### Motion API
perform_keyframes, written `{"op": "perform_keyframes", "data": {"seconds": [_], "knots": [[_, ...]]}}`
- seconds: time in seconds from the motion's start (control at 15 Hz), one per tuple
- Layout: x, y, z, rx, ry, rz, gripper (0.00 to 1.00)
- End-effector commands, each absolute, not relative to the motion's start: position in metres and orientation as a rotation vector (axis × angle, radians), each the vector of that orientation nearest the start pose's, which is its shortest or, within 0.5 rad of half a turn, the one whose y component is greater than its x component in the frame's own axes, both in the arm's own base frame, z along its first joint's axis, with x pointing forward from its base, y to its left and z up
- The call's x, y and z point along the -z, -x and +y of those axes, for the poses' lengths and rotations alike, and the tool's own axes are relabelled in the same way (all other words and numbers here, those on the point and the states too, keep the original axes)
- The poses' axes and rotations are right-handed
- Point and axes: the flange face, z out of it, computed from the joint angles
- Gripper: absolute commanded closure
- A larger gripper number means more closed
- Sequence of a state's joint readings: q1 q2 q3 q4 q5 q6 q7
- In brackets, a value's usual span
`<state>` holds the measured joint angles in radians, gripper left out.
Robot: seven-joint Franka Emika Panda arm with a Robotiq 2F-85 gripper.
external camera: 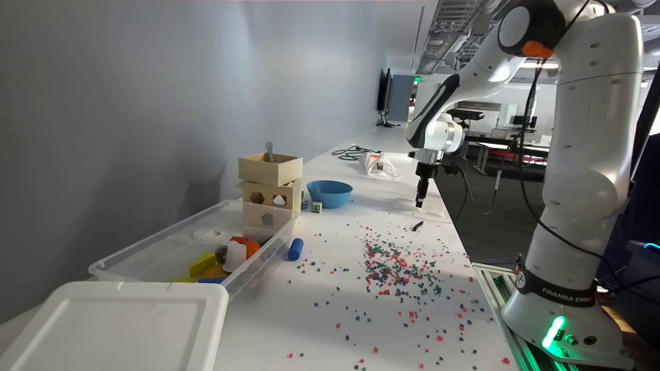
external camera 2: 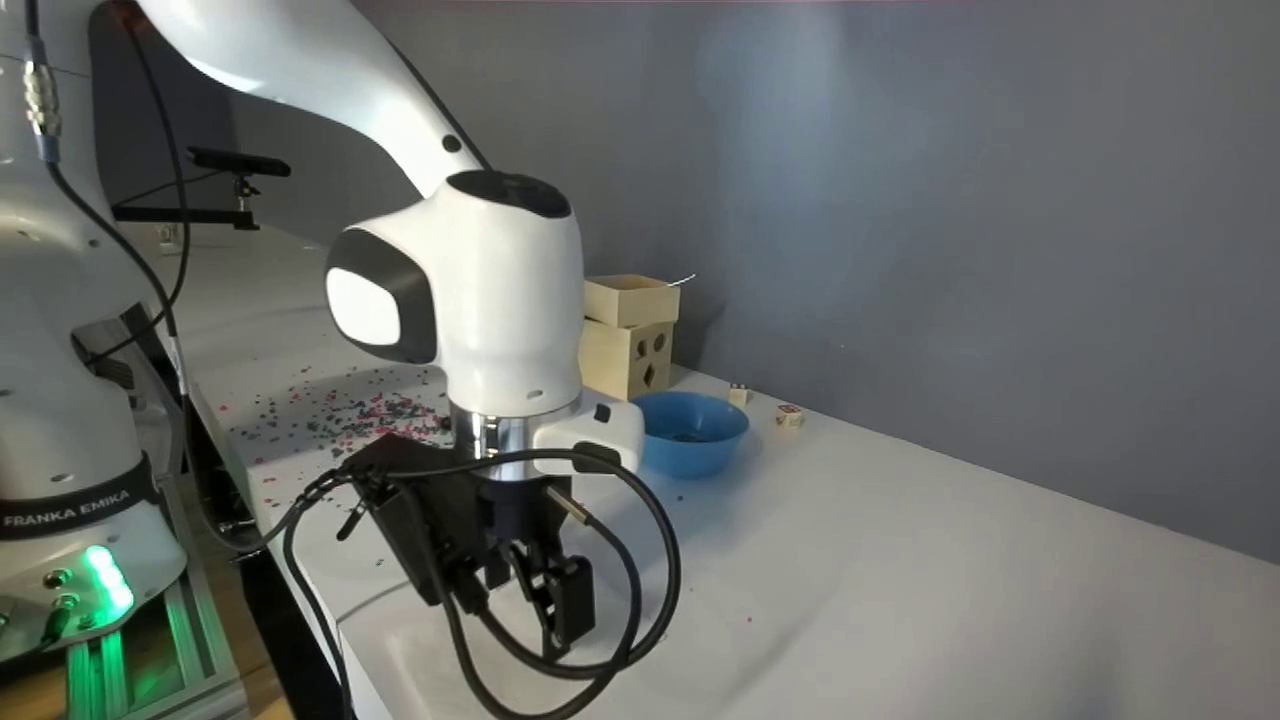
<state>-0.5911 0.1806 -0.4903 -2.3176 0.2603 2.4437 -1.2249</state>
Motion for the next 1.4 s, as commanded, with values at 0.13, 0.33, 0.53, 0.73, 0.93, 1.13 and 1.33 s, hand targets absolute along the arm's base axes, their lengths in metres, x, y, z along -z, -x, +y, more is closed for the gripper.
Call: {"op": "perform_keyframes", "data": {"seconds": [0.13, 0.33, 0.53, 0.73, 0.93, 1.13, 1.33], "knots": [[-0.253, -0.240, -0.474, 0.137, 3.078, 0.115, 0.00], [-0.249, -0.241, -0.472, 0.162, 3.082, 0.092, 0.26], [-0.253, -0.242, -0.471, 0.184, 3.076, 0.072, 0.49], [-0.267, -0.236, -0.475, 0.204, 3.083, 0.038, 0.70], [-0.286, -0.227, -0.482, 0.245, 3.101, 0.025, 0.90], [-0.301, -0.219, -0.487, 0.277, 3.077, 0.029, 1.00], [-0.303, -0.216, -0.479, 0.255, 3.050, 0.009, 1.00]]}}
